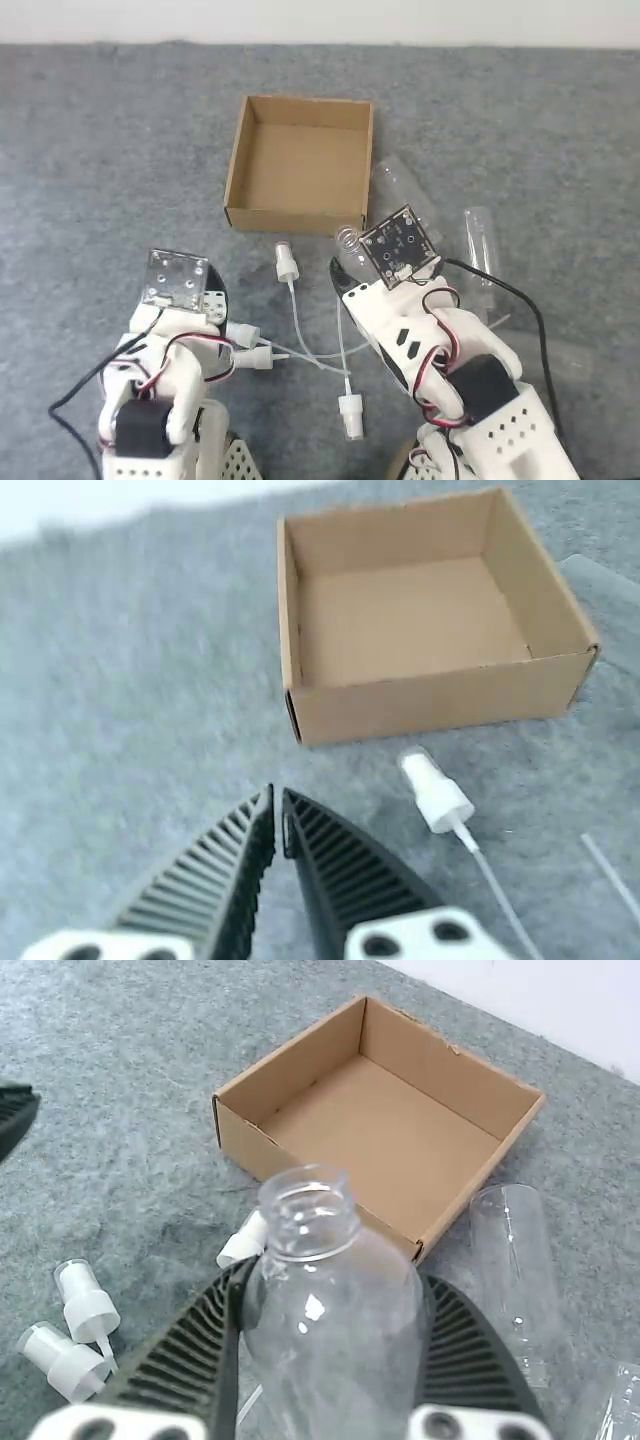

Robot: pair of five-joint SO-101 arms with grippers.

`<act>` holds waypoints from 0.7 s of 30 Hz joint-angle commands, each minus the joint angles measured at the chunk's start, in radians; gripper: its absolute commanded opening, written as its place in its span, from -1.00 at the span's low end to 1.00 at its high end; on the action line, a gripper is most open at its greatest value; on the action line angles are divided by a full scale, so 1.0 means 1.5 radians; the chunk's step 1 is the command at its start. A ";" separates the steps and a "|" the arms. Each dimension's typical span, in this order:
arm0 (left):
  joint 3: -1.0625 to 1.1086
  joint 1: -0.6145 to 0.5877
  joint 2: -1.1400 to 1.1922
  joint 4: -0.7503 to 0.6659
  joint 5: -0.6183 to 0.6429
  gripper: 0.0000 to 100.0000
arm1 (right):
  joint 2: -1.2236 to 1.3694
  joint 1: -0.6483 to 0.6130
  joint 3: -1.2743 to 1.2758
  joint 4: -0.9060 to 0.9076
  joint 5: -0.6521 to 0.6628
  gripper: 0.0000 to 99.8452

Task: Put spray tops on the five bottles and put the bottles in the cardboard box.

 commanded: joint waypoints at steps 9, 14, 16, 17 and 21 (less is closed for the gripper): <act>-0.147 -0.002 -0.009 -0.003 -0.015 -0.98 | -0.017 -0.004 0.058 -0.095 -0.005 -0.76; -0.178 0.004 -0.008 0.041 -0.015 -0.98 | -0.018 -0.004 0.059 -0.096 -0.005 -0.76; -0.181 0.001 -0.006 0.041 -0.023 -0.98 | -0.017 -0.004 0.059 -0.096 -0.005 -0.76; -0.182 0.001 0.001 0.041 -0.031 -0.98 | -0.017 -0.004 0.059 -0.096 -0.005 -0.76; -0.205 0.002 0.093 0.042 -0.037 -0.98 | -0.016 -0.004 0.059 -0.097 -0.005 -0.76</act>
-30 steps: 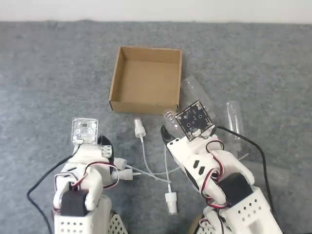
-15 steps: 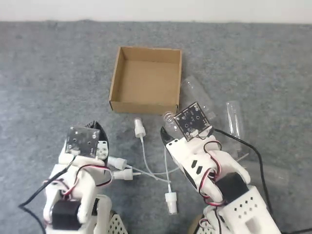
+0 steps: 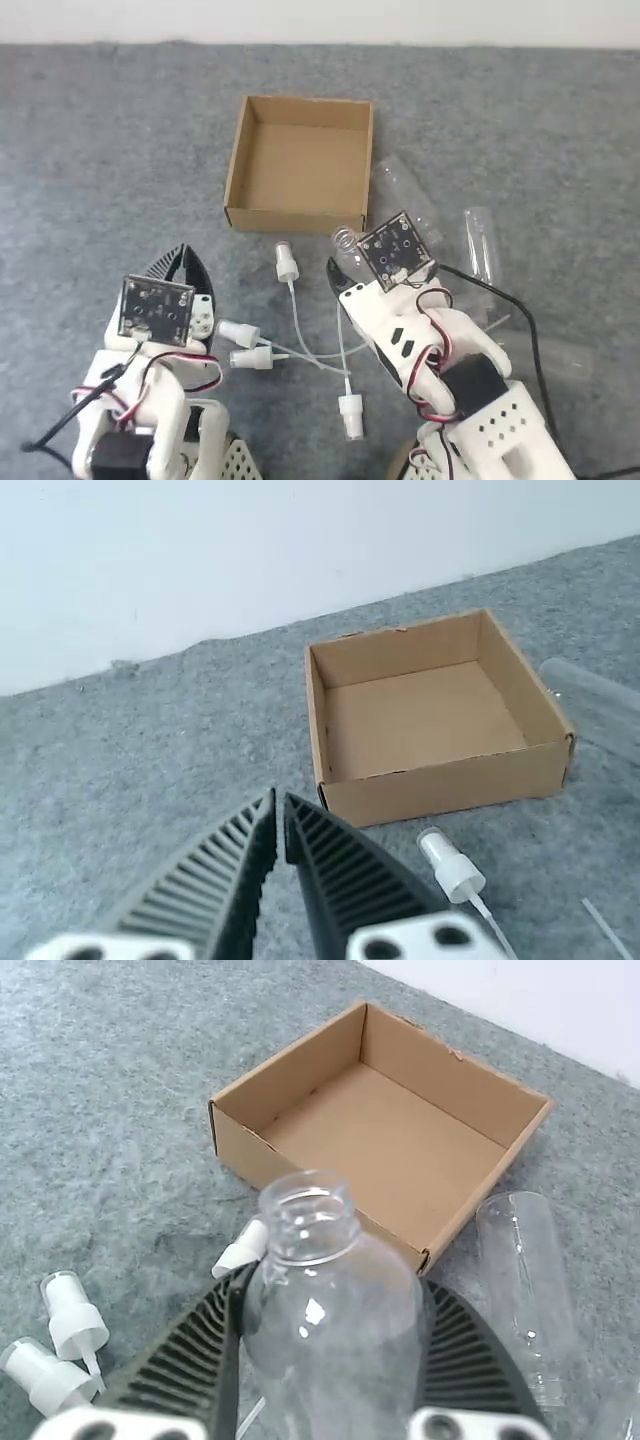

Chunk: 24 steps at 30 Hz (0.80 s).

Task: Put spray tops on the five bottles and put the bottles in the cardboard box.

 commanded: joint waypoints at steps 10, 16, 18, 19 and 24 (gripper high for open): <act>-0.173 0.000 0.315 0.049 -0.009 -0.98 | -0.015 -0.003 -0.008 -0.019 -0.005 -0.76; -0.175 -0.001 0.361 0.048 -0.001 -0.86 | -0.015 -0.003 -0.008 -0.019 -0.005 -0.76; -0.173 -0.001 0.386 0.048 0.026 -0.79 | -0.015 -0.002 -0.008 -0.019 -0.005 -0.76; -0.175 -0.001 0.400 0.048 0.035 -0.77 | -0.016 -0.002 -0.008 -0.019 -0.005 -0.76; -0.201 -0.001 0.488 0.040 0.053 -0.75 | -0.018 -0.002 -0.008 -0.019 -0.005 -0.76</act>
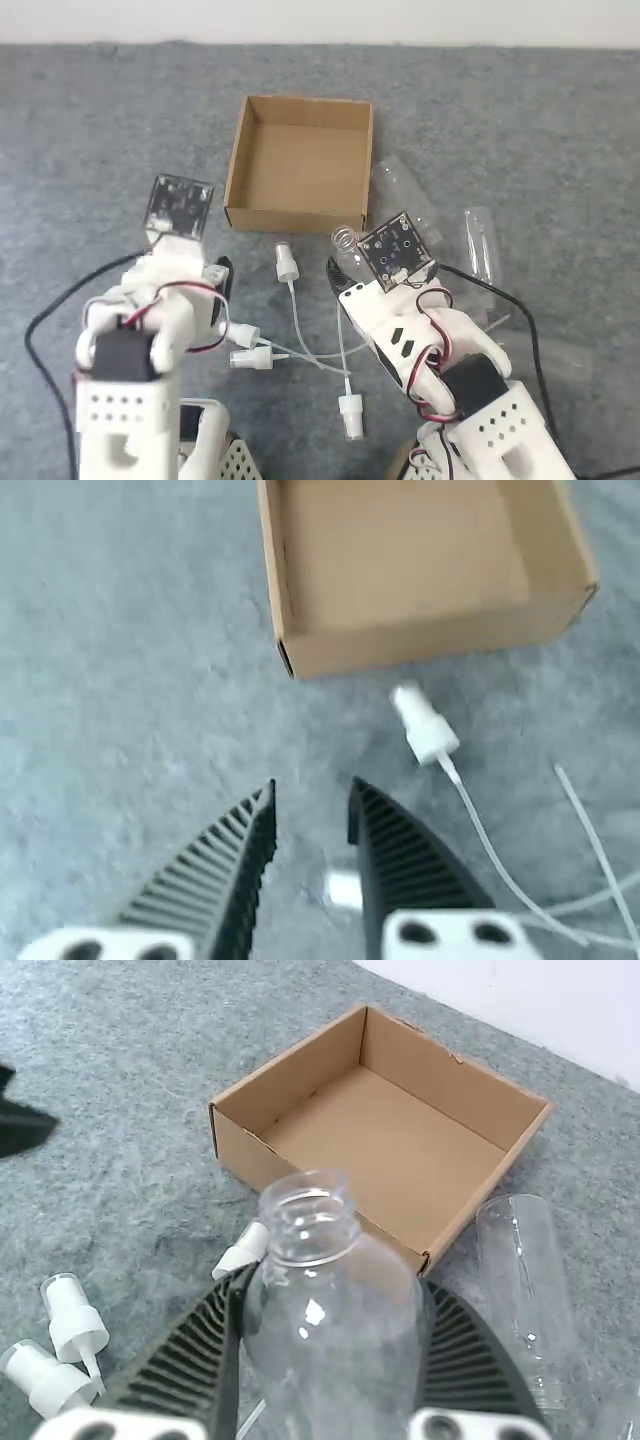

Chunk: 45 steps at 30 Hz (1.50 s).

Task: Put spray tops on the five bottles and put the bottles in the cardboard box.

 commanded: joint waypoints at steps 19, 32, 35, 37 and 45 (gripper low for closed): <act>-0.098 0.017 0.265 -0.075 0.091 -0.75 | -0.019 0.031 -0.008 -0.018 -0.006 -0.76; -0.097 0.152 0.416 -0.191 0.352 -0.75 | -0.019 0.034 -0.009 -0.018 -0.006 -0.76; -0.097 0.152 0.477 -0.234 0.359 -0.75 | -0.019 0.034 -0.009 -0.018 -0.006 -0.76; -0.097 0.152 0.513 -0.264 0.363 -0.75 | -0.019 0.034 -0.009 -0.018 -0.006 -0.76; -0.121 0.149 0.595 -0.322 0.368 -0.75 | -0.020 0.034 -0.009 -0.018 -0.006 -0.76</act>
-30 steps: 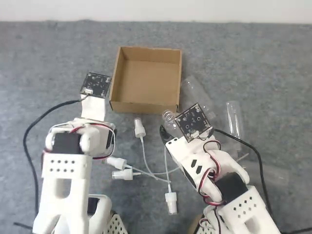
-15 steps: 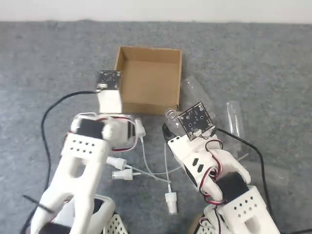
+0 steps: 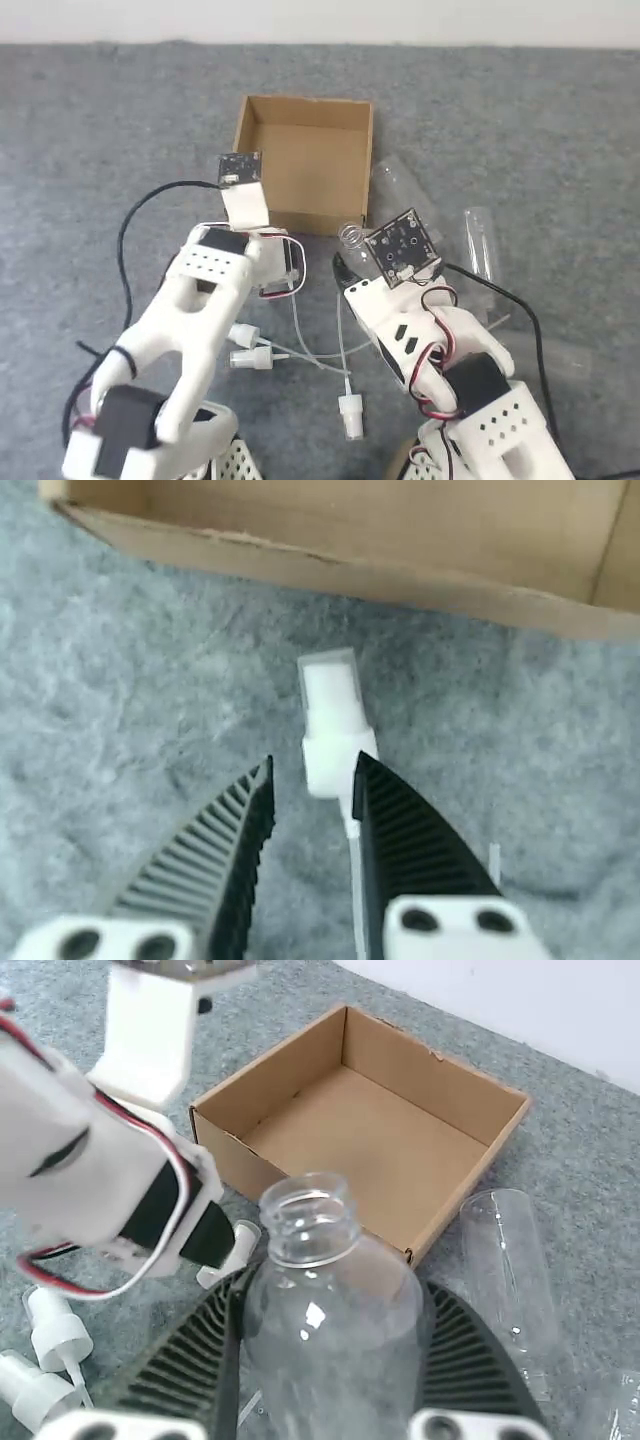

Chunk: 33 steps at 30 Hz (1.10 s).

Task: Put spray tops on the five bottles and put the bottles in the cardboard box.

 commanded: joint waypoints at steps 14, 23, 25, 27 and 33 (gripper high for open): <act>-0.187 -0.002 0.216 -0.015 0.031 -0.75 | -0.020 0.012 -0.009 -0.018 -0.006 -0.76; -0.197 -0.002 0.235 -0.014 0.027 -0.96 | -0.020 0.012 -0.009 -0.018 -0.005 -0.76; -0.197 -0.002 0.235 -0.014 0.027 -0.98 | -0.020 0.012 -0.009 -0.018 -0.005 -0.76; -0.200 -0.002 0.234 -0.001 0.027 -0.98 | -0.020 0.012 -0.009 -0.018 -0.005 -0.76; -0.253 -0.002 0.234 0.083 0.019 -0.98 | -0.020 0.011 -0.009 -0.018 -0.005 -0.76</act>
